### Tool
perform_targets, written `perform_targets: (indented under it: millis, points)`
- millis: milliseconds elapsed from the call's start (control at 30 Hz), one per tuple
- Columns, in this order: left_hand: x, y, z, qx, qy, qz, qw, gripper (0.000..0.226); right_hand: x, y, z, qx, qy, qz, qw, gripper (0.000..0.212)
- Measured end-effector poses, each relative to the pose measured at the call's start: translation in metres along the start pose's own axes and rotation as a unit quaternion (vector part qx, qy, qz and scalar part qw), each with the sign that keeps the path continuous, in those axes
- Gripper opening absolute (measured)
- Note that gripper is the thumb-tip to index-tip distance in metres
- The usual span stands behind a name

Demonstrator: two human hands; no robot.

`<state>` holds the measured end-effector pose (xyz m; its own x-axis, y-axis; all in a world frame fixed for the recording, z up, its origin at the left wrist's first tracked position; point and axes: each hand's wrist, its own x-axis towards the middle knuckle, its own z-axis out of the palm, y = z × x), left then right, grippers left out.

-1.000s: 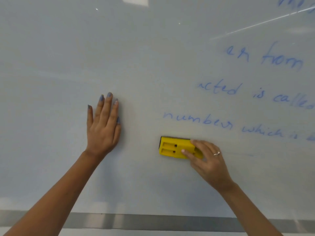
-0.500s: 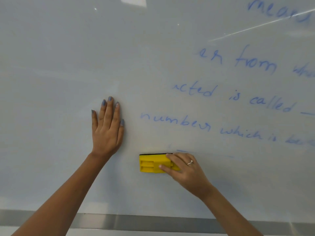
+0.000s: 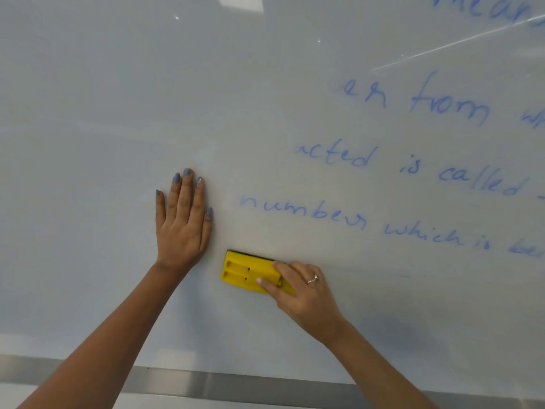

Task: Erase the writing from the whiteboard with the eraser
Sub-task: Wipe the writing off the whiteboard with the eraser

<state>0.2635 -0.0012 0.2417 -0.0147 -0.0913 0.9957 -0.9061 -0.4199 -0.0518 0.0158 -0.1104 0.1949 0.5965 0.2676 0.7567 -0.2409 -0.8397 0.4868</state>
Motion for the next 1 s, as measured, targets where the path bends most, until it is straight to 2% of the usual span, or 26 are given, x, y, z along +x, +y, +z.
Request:
perform_targets:
  millis: [167, 400, 733, 1000]
  points:
    - [0.000, 0.000, -0.001, -0.002, -0.001, 0.000, 1.000, 0.049, -0.044, 0.027, -0.011, -0.029, -0.022, -0.030, 0.999, 0.043]
    - [0.002, -0.008, -0.015, -0.042, -0.017, 0.020, 0.999, 0.048, 0.005, 0.059, -0.050, -0.013, 0.034, 0.064, 0.997, 0.049]
    - [0.018, -0.110, -0.038, 0.015, -0.015, -0.031, 0.999, 0.050, 0.094, -0.025, -0.011, 0.036, 0.029, 0.058, 0.997, 0.039]
    - [0.010, -0.145, -0.034, 0.027, -0.016, 0.015, 0.999, 0.050, 0.126, -0.088, 0.039, 0.042, 0.047, 0.046, 0.997, 0.038]
